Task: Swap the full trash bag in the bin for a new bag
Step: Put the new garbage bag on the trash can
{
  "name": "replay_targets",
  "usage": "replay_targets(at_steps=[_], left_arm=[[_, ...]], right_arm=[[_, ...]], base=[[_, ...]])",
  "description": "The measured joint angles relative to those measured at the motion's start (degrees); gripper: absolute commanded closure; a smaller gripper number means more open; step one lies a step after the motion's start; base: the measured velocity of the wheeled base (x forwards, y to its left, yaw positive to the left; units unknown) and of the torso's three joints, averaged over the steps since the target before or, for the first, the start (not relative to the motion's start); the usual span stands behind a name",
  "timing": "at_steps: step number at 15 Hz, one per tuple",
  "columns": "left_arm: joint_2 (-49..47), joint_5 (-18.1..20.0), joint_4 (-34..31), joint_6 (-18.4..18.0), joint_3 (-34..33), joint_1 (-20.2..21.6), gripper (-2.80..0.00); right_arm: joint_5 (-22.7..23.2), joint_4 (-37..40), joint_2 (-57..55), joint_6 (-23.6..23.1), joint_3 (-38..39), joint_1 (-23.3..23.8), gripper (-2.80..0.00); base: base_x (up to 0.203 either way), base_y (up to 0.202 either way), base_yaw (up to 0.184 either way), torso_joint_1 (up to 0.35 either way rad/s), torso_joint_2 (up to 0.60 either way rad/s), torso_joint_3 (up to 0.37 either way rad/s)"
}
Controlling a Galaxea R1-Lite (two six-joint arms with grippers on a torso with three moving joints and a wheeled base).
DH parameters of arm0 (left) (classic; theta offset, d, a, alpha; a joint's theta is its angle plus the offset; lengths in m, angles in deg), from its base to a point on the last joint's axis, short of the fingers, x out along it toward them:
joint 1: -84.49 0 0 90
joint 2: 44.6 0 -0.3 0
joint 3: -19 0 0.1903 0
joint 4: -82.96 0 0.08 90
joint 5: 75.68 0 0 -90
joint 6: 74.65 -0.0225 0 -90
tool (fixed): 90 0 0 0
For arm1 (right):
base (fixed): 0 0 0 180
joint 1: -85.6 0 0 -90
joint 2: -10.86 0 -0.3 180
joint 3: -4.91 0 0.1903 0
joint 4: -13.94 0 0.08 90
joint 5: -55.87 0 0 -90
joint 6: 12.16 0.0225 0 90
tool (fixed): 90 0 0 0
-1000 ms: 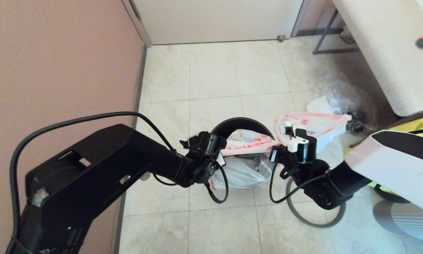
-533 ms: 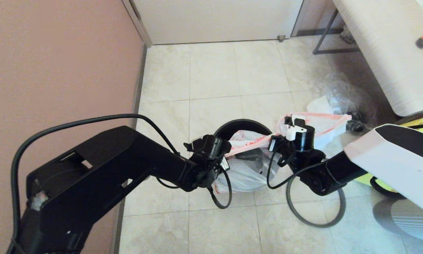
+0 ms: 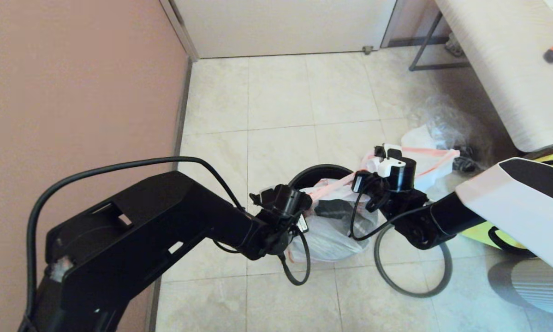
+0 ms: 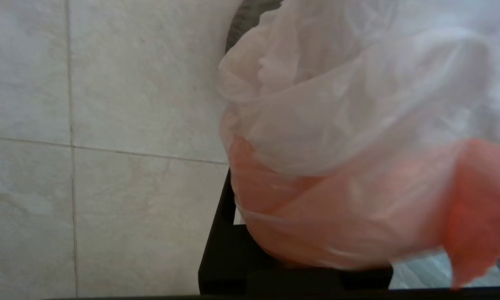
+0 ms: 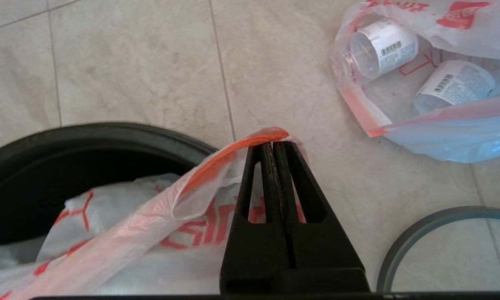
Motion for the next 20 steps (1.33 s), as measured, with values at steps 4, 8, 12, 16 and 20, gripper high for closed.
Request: replay_targets(at_steps=[4,8,12,16,20], left_arm=[[-0.3,1.5,0.0,0.0,-0.4,-0.6,0.0],[-0.4,1.6,0.0,-0.2,-0.8,-1.3,0.0],[-0.4,2.1,0.2,-0.7,-1.5,-2.2,0.0],[-0.4,2.3,0.2,-0.9,-1.9,-2.6,0.0],[-0.5,3.2,0.1,-1.7,-2.0,-3.1,0.0]], right_arm=[[0.9,4.3,1.0,0.0,-2.0,-0.1,0.0],[1.3,10.8,0.8,0.1,-8.6,0.2,0.0],[1.4,15.6,-0.7,0.1,-15.0,0.6,0.0],[2.2,24.1,-4.0,2.5,-24.9,1.5,0.0],[6.2,30.7,-7.0,3.1,-29.7,1.6,0.0]], base=[[0.0,0.0,0.0,0.0,0.0,0.0],[0.0,0.0,0.0,0.0,0.0,0.0],[0.0,0.0,0.0,0.0,0.0,0.0],[0.0,0.0,0.0,0.0,0.0,0.0],[0.0,0.0,0.0,0.0,0.0,0.0]])
